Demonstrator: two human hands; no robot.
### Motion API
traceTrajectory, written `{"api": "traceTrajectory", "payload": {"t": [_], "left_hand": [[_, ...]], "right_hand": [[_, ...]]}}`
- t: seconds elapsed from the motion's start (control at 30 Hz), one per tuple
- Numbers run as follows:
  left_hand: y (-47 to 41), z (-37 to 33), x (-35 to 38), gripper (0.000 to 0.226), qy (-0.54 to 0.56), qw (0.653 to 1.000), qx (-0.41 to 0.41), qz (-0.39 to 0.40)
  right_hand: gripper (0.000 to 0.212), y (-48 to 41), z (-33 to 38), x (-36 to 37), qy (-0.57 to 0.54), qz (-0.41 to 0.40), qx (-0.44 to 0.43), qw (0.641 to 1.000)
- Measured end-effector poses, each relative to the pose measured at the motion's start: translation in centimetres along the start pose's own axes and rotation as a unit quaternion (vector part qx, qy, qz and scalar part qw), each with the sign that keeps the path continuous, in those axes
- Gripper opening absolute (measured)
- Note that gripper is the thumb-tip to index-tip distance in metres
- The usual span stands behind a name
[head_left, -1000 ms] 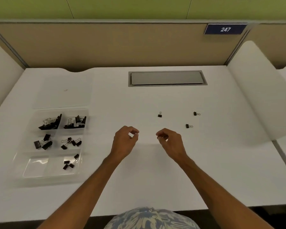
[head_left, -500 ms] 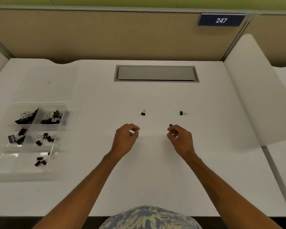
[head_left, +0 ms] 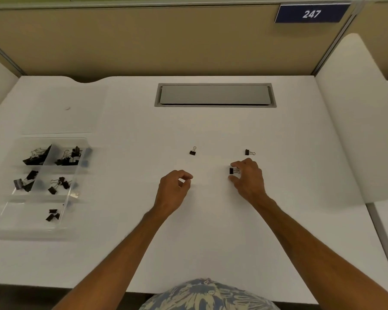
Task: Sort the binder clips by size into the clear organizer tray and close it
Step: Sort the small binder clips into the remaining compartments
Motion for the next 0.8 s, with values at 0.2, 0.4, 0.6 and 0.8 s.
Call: {"api": "traceTrajectory", "payload": {"t": [0.2, 0.4, 0.6, 0.8], "left_hand": [[-0.5, 0.2, -0.1, 0.013, -0.006, 1.000, -0.003, -0.002], [-1.4, 0.3, 0.0, 0.015, -0.017, 1.000, 0.004, -0.021], [-4.3, 0.0, 0.5, 0.024, -0.031, 0.999, -0.002, -0.032], [-7.9, -0.6, 1.8, 0.065, -0.073, 0.996, -0.037, -0.027]], "right_hand": [[0.023, -0.1, -0.2, 0.1, 0.014, -0.014, -0.011, 1.000], [0.015, 0.7, 0.1, -0.5, -0.110, -0.044, 0.045, 0.992], [0.021, 2.0, 1.5, -1.0, -0.472, -0.025, 0.169, 0.865], [0.024, 2.9, 2.6, -0.9, -0.516, 0.000, 0.156, 0.842]]}}
Point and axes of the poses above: each hand's wrist, its own y-axis away from the middle knuckle, its own x-axis out of the palm, z = x × y, the point moved 2 cm from there along -y, towards the middle knuckle, and after that the axes turned 3 degrees about y, right-handed, at the moved point
